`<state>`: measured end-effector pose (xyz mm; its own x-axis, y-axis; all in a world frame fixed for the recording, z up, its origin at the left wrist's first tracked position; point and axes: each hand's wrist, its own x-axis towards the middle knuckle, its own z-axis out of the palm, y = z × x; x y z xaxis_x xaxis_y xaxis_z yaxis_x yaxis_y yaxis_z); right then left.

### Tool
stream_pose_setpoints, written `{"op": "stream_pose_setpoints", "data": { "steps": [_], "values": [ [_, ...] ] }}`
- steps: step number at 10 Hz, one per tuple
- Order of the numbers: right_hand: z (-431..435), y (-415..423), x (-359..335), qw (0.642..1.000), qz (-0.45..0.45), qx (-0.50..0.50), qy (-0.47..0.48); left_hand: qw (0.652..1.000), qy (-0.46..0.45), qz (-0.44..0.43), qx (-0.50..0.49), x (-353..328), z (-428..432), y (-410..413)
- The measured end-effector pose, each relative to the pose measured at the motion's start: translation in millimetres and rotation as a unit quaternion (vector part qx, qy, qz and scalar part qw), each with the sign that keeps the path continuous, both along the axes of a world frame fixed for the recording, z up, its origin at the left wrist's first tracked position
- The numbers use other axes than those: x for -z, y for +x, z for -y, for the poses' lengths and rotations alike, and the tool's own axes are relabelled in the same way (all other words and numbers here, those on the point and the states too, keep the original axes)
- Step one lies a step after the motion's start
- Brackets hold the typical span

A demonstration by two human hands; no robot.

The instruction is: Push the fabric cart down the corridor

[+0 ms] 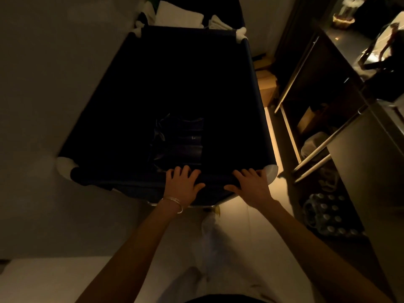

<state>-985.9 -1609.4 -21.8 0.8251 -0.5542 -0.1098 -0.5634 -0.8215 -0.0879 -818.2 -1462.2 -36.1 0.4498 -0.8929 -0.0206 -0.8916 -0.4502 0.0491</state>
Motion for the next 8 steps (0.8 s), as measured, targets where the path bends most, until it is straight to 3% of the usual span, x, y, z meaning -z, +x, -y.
{"op": "stream_pose_setpoints", "data": {
  "steps": [4, 5, 6, 8],
  "values": [
    [-14, 13, -36, 0.995, -0.075, -0.007, 0.067, 0.996, 0.054, -0.064, -0.023, -25, -18, 8],
    [-12, 15, -51, 0.996, -0.070, -0.023, 0.042, 0.990, 0.117, -0.073, -0.036, -36, -20, 18],
    [-8, 18, -66, 0.998, -0.047, -0.034, 0.025, 0.988, 0.122, -0.086, -0.038, -51, -14, 21],
    [15, 20, -96, 0.999, 0.036, -0.033, -0.023, 0.998, -0.012, -0.038, -0.045, -84, 4, 17]
  ]
}}
